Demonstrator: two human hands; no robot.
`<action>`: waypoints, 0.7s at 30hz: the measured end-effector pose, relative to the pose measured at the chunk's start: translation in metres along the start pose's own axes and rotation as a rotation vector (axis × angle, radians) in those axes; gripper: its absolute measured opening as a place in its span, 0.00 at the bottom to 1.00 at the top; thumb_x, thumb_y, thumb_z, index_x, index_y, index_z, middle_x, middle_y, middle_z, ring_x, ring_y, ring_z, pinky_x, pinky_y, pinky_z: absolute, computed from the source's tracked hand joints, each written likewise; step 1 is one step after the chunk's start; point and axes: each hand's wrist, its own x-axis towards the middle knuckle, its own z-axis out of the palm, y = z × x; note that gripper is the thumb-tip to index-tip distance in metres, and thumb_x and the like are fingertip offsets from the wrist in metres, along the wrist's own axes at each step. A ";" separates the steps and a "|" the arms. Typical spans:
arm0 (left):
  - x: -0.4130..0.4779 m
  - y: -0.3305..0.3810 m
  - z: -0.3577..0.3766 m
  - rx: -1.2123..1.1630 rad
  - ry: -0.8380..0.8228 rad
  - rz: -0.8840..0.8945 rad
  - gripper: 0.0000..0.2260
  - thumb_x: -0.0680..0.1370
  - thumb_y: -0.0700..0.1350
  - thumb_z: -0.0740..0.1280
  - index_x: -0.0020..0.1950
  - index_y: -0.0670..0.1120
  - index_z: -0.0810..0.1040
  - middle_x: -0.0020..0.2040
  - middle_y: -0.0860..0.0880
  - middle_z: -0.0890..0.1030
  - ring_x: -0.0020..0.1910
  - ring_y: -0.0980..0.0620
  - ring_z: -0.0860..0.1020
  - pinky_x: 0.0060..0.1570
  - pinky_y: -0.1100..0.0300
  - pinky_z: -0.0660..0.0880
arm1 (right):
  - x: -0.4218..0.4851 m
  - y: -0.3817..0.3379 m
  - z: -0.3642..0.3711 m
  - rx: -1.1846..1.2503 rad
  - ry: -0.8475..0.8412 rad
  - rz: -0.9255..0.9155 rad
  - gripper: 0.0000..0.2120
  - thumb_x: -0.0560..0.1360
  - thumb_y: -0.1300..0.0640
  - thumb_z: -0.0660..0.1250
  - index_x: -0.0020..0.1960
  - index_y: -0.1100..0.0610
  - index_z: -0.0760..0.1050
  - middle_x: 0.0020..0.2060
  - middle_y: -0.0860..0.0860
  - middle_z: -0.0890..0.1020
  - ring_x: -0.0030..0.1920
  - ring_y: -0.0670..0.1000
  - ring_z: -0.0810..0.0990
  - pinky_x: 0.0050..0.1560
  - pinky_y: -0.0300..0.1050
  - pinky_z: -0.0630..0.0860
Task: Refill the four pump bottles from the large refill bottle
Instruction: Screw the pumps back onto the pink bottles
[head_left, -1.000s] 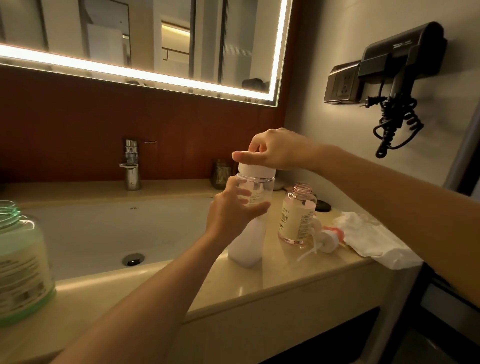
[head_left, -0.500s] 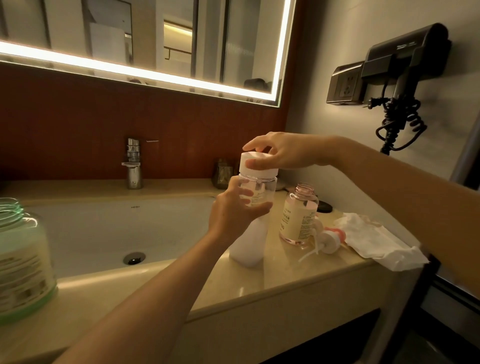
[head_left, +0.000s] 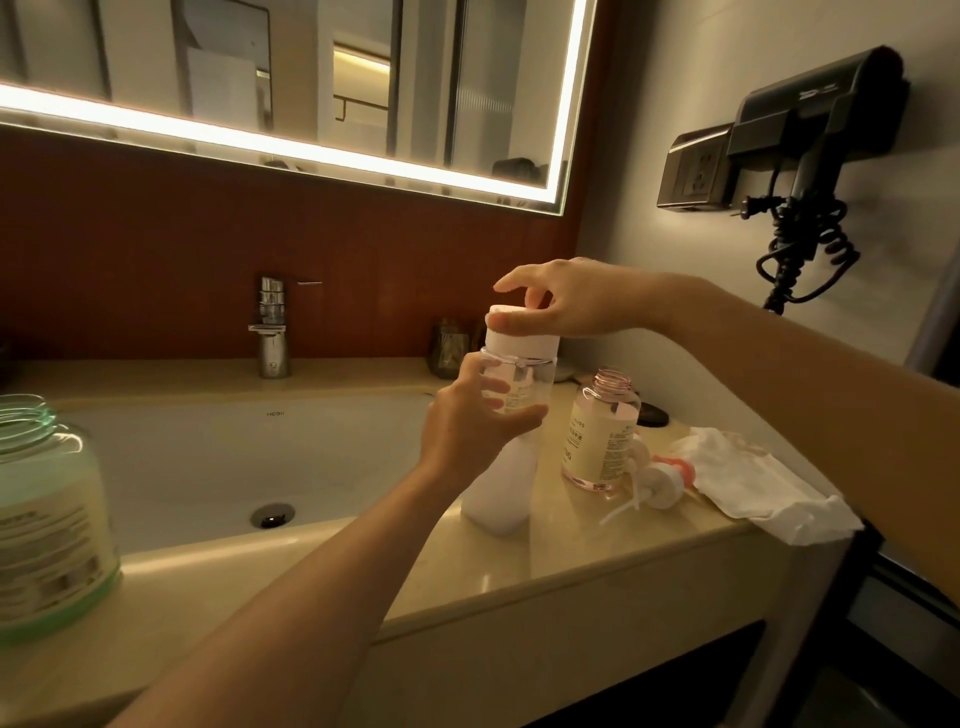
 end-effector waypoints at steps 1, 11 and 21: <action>0.000 0.000 0.000 0.000 0.000 0.000 0.31 0.68 0.54 0.74 0.65 0.46 0.67 0.57 0.47 0.78 0.51 0.50 0.79 0.48 0.52 0.79 | -0.001 -0.001 -0.002 0.039 -0.043 -0.001 0.29 0.74 0.40 0.58 0.72 0.51 0.61 0.66 0.50 0.71 0.63 0.51 0.71 0.55 0.40 0.66; 0.000 0.000 0.000 0.003 0.005 -0.001 0.31 0.67 0.55 0.74 0.64 0.47 0.67 0.56 0.48 0.79 0.51 0.51 0.79 0.49 0.49 0.78 | 0.013 -0.008 0.018 -0.316 0.172 0.101 0.37 0.70 0.28 0.46 0.58 0.55 0.76 0.51 0.51 0.80 0.49 0.51 0.78 0.43 0.41 0.71; 0.000 0.000 0.000 0.012 0.016 0.003 0.30 0.68 0.55 0.74 0.65 0.46 0.67 0.57 0.48 0.78 0.51 0.51 0.79 0.48 0.53 0.79 | 0.000 0.005 -0.007 0.105 -0.126 0.026 0.28 0.74 0.46 0.64 0.72 0.48 0.60 0.63 0.49 0.72 0.59 0.48 0.72 0.54 0.40 0.72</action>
